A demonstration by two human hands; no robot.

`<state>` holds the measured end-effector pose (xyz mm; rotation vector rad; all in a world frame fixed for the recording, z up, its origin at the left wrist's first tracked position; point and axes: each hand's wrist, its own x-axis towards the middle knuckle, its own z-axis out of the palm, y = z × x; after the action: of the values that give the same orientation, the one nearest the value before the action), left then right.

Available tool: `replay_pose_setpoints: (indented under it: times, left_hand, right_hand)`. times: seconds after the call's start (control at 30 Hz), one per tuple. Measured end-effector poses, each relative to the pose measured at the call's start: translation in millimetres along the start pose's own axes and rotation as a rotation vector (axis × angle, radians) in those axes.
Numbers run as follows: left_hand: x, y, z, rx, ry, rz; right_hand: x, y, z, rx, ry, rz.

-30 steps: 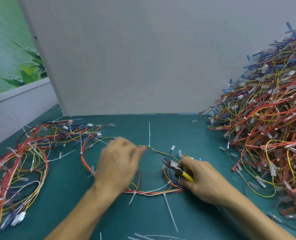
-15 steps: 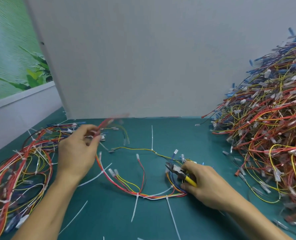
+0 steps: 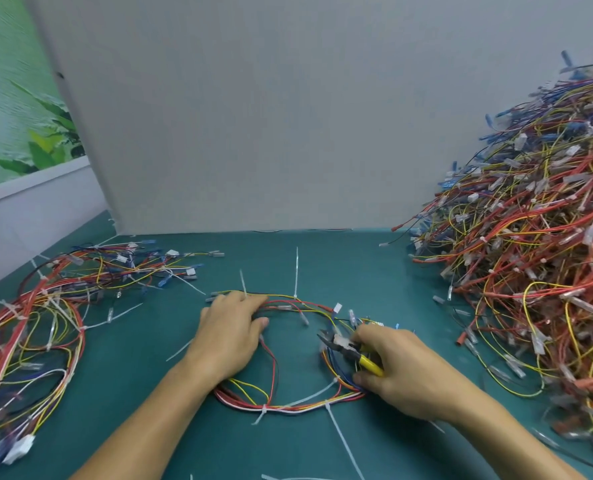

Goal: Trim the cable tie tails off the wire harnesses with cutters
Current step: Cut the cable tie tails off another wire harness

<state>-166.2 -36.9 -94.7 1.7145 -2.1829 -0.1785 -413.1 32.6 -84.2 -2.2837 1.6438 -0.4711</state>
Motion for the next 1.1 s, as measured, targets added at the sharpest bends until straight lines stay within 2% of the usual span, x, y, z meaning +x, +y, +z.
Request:
replay_pose_setpoints:
  times: [0.17,0.23,0.33,0.4,0.5,0.6,0.7,0.8,0.87,0.93,0.97,1.1]
  left_hand:
    - [-6.2,4.0,-7.0,-0.043,0.066,0.051]
    - [-7.6,3.7,-8.9,-0.024,0.044,0.067]
    - [-9.0,2.2,-8.0,0.056,-0.052,0.122]
    - [-8.9,3.1,-8.4,0.066,-0.037,0.134]
    - [-10.7,7.7,-13.3,0.057,0.053,0.144]
    - [-15.9,16.2,-21.1,0.069,0.18,0.16]
    - [-22.1,30.9,-28.4,0.106,0.333,0.216]
    - [-31.3,53.4,-34.1,0.059,0.41,0.396]
    - [-40.0,72.3,-32.7,-0.014,0.35,0.617]
    - [-48.6,90.2,-22.7,-0.014,0.194,0.823]
    - [-52.4,97.7,-16.7,0.012,0.109,0.871]
    - [-55.7,111.7,5.3,0.156,-0.066,0.808]
  right_hand:
    - [-0.7,-3.2,-1.3,0.018,0.02,-0.001]
    - [-0.5,-4.5,-5.3,0.046,0.063,-0.009]
    - [-2.2,-5.9,-18.0,0.168,0.171,-0.037]
    - [-5.1,-4.5,-29.0,0.32,0.211,-0.002]
    - [-7.8,1.0,-40.0,0.525,0.238,0.056]
    - [-9.1,9.3,-47.1,0.611,0.26,0.097]
    - [-10.2,21.7,-48.6,0.489,0.209,0.146]
    - [-9.7,33.2,-43.5,0.366,0.236,0.23]
    - [-8.2,38.5,-40.3,0.318,0.289,0.267]
    - [-8.0,41.2,-38.5,0.287,0.321,0.296]
    - [-8.1,41.9,-37.9,0.281,0.33,0.315]
    - [-8.0,41.9,-33.2,0.262,0.3,0.36]
